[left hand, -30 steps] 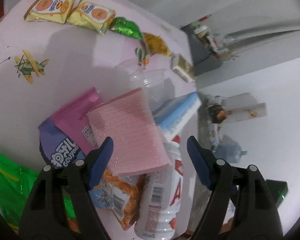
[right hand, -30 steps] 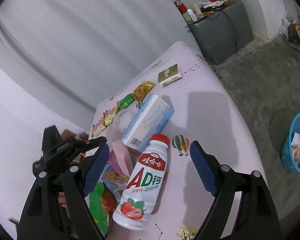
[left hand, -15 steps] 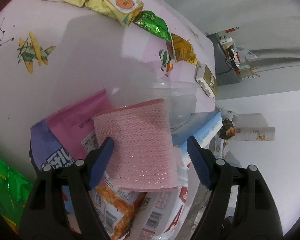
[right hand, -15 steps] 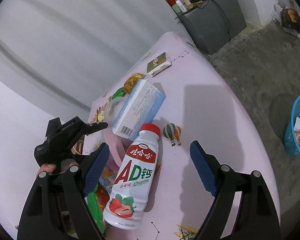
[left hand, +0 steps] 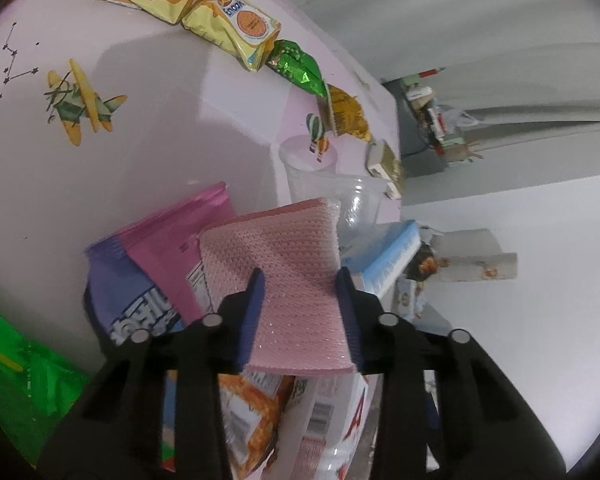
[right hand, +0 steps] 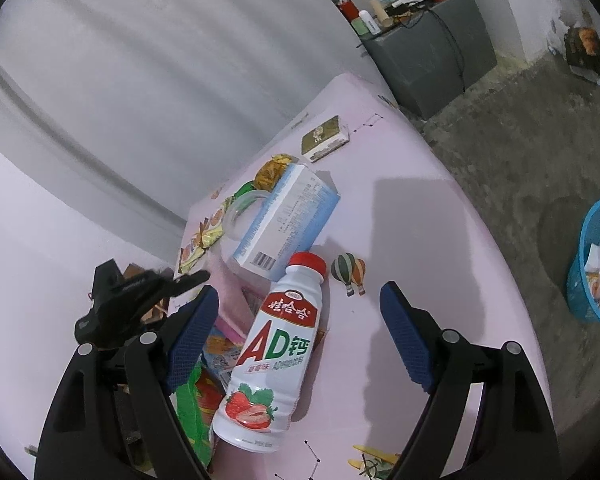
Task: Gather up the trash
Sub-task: 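Grasp the pink mesh pad with the left tool, then grasp the clear plastic cup rim with the right tool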
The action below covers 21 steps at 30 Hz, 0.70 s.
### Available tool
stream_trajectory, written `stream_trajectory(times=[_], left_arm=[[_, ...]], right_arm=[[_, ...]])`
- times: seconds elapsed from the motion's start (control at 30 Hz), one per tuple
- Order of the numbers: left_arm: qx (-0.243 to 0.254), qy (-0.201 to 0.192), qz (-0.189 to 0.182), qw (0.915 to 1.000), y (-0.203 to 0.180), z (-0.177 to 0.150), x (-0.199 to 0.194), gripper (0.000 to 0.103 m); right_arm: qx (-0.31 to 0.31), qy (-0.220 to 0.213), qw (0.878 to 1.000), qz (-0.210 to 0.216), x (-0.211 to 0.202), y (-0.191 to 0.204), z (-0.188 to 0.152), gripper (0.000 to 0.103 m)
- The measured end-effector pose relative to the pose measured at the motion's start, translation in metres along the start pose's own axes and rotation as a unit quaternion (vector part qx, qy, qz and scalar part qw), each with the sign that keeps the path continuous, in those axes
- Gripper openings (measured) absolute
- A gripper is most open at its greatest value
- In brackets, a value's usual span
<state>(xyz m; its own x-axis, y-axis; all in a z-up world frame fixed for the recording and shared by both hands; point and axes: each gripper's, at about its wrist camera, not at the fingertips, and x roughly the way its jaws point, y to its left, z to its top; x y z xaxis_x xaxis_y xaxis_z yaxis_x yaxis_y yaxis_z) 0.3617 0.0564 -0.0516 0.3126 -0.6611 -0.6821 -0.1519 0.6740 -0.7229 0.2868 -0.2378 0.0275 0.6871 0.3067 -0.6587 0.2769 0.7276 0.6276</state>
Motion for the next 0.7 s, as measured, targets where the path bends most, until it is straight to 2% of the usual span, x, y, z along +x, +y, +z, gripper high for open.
stream_trajectory(times=[0.13, 0.27, 0.4, 0.5, 0.63, 0.7], left_arm=[[0.006, -0.002, -0.018, 0.9998, 0.016, -0.006, -0.024, 0.031], [-0.016, 0.005, -0.035, 0.9993, 0.039, -0.013, -0.039, 0.029], [-0.037, 0.020, -0.073, 0.9964, 0.053, -0.015, -0.039, 0.038], [-0.051, 0.026, -0.103, 0.9931, 0.054, -0.017, -0.034, 0.041], [-0.045, 0.027, -0.101, 0.9935, 0.051, -0.020, -0.029, 0.042], [-0.037, 0.026, -0.083, 0.9955, 0.050, -0.021, -0.028, 0.044]], right_arm=[[-0.016, 0.000, 1.000, -0.001, 0.000, 0.010, 0.005, 0.081], [-0.030, 0.003, 1.000, -0.003, 0.004, 0.022, 0.009, 0.081], [-0.032, 0.009, 0.999, -0.001, 0.013, 0.030, 0.008, 0.081], [-0.029, 0.016, 0.999, 0.000, 0.017, 0.033, 0.004, 0.081], [-0.037, 0.016, 0.999, -0.007, 0.018, 0.038, 0.001, 0.081], [-0.039, 0.015, 0.999, -0.011, 0.017, 0.039, 0.001, 0.081]])
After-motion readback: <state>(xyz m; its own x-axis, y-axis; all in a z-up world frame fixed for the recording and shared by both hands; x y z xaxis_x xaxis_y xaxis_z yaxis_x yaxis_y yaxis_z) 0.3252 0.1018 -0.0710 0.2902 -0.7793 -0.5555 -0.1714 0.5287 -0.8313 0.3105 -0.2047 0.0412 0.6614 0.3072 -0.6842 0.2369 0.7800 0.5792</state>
